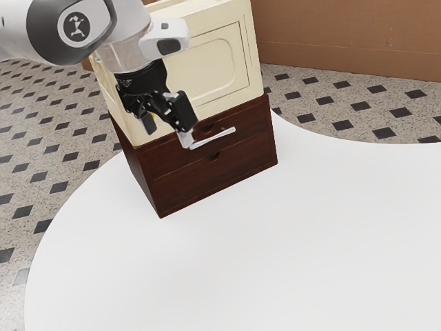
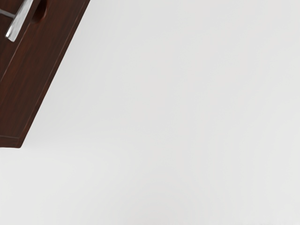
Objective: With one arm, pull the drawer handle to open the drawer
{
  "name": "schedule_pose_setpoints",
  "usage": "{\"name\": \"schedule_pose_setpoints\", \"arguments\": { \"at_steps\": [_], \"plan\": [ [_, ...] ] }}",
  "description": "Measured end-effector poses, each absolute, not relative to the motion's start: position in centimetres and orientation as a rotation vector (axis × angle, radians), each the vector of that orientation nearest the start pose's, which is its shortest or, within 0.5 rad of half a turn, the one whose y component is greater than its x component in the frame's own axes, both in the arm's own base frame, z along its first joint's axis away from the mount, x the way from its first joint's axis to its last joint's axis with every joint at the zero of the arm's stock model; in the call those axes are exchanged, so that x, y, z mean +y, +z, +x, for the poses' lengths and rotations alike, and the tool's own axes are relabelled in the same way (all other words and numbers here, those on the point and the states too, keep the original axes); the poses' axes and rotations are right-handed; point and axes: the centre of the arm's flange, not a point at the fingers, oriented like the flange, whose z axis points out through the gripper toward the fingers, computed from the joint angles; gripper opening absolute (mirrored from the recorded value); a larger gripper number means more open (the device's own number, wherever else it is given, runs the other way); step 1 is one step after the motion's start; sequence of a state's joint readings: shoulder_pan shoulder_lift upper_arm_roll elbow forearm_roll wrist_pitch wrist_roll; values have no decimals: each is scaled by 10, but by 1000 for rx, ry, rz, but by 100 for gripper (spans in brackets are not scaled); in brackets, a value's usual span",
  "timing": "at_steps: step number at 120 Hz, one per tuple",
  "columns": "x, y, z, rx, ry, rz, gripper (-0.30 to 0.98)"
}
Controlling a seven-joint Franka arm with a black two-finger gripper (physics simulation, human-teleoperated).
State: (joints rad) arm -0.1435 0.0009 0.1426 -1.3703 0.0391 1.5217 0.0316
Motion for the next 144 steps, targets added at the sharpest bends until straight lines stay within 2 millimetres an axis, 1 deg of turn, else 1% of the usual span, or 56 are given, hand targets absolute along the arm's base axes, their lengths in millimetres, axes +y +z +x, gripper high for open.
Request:
{"name": "schedule_pose_setpoints", "arguments": {
  "at_steps": [28,30,34,40,44,47,50,55,63,74,84,104,114,135,140,144],
  "plan": [
    [5,713,546,51,-225,-3089,69],
    [5,715,545,51,-231,-3088,69],
    [6,727,544,50,-264,-3082,69],
    [7,752,541,43,-326,-3071,69],
    [9,786,531,36,-420,-3053,69],
    [10,803,524,31,-469,-3042,69],
    [11,811,522,26,-489,-3035,69],
    [12,814,523,23,-493,-3029,69],
    [7,810,528,38,-473,-3029,69],
    [-11,800,536,89,-438,-3026,69],
    [-22,785,550,125,-397,-3007,69],
    [-31,762,575,205,-388,-2967,69],
    [-29,759,583,244,-405,-2934,69],
    [-26,744,601,312,-405,-2883,69],
    [-30,740,605,338,-407,-2873,69],
    [-38,731,610,372,-398,-2865,69]
  ]
}}
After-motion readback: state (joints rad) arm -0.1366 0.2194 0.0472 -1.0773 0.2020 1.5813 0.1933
